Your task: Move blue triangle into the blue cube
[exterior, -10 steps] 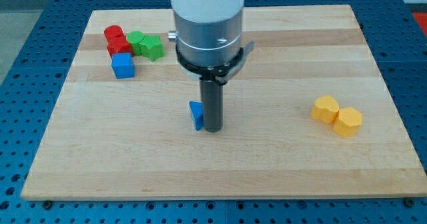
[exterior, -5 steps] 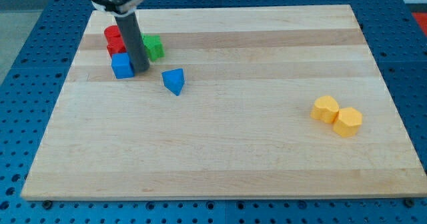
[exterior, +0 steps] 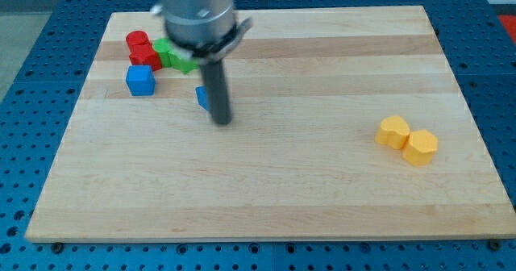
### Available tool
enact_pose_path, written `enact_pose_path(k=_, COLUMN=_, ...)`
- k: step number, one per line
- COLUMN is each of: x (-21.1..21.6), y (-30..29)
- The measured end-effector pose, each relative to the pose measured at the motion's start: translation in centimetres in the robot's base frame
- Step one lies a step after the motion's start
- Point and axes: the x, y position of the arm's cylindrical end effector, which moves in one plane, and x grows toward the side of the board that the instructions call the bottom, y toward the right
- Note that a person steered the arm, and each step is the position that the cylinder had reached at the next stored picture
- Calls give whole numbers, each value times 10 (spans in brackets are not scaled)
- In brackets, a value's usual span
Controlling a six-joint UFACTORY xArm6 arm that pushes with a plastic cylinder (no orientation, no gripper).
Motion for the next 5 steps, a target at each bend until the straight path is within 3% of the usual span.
enact_pose_path(k=2, x=-42, y=-3)
enact_pose_path(k=4, x=-42, y=-14)
enact_pose_path(k=5, x=-43, y=26)
